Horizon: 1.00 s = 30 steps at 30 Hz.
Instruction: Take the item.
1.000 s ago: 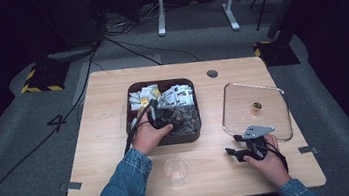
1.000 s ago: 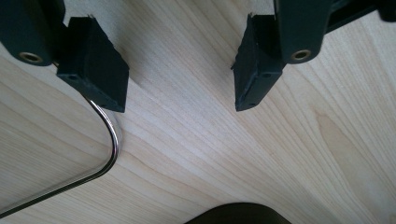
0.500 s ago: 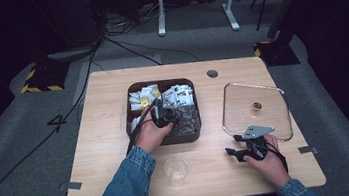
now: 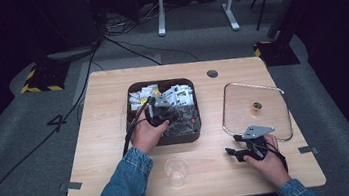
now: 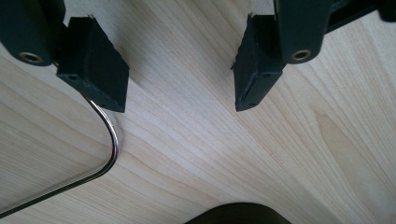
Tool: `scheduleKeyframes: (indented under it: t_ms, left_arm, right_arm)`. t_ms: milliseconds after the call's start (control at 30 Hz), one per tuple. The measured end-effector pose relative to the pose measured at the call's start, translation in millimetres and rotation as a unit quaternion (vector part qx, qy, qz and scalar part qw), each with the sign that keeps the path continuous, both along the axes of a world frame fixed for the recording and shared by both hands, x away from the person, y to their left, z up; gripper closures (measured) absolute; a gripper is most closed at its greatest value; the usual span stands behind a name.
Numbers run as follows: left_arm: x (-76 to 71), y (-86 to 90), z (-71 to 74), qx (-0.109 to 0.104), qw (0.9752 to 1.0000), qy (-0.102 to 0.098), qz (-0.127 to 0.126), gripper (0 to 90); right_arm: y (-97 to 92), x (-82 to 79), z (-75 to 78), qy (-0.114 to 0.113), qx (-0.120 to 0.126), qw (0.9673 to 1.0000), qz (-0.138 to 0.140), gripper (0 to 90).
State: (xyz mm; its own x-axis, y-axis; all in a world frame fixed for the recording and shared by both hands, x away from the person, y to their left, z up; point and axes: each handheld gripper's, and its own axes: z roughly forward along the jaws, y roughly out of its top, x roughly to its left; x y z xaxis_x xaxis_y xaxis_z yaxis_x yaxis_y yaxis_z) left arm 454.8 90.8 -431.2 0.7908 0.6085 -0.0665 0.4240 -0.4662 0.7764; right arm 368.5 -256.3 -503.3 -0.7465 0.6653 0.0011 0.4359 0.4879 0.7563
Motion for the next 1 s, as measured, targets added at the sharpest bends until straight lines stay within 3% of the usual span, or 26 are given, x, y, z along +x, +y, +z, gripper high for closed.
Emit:
scheduleKeyframes:
  t_ms: [300,600,1000]
  left_arm:
    - [-10.4,13.1,16.9,-0.061,0.9979,-0.023,-0.001,84.2]
    - [-22.7,31.0,31.3,-0.095,0.9949,-0.032,0.013,84.2]
    - [-43.5,48.2,46.9,-0.104,0.9936,-0.043,-0.001,84.1]
  right_arm:
    - [0.0,0.0,0.0,0.000,0.000,1.0000,0.000,35.9]
    - [0.0,0.1,0.0,0.000,0.000,1.0000,0.000,35.9]
    - [0.6,0.8,0.0,0.000,0.000,1.0000,-0.001,35.9]
